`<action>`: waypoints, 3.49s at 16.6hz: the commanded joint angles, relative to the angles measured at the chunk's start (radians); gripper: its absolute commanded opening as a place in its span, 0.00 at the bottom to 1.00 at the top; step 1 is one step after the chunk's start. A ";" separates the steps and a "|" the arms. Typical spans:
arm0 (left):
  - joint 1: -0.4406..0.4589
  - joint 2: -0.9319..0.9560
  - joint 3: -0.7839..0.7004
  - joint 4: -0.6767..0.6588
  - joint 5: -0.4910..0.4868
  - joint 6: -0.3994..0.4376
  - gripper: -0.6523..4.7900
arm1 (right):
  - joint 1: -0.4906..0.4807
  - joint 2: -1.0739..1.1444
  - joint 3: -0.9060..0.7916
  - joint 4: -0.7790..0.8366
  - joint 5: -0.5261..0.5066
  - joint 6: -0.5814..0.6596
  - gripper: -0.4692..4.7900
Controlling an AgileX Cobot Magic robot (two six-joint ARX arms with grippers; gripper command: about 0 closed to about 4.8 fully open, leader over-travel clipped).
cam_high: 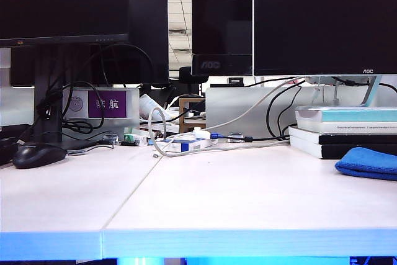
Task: Wipe the table from right to left using the rag.
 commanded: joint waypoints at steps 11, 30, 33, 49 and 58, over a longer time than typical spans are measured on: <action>0.001 -0.002 0.073 0.050 -0.090 -0.116 0.11 | 0.002 -0.001 0.065 0.187 0.019 0.034 0.08; -0.005 1.018 1.365 -0.286 0.721 -0.096 0.11 | 0.001 0.811 1.026 -0.109 0.218 -0.004 0.08; -0.076 1.052 1.489 -0.369 0.827 -0.089 0.11 | 0.001 1.033 1.241 -0.325 0.218 -0.004 0.08; -0.342 1.192 1.700 -0.863 0.446 0.183 0.11 | -0.001 1.425 1.409 -0.616 0.163 -0.207 0.08; -0.342 1.194 1.700 -0.856 0.447 0.183 0.11 | -0.127 1.664 1.409 -0.706 0.067 -0.242 0.19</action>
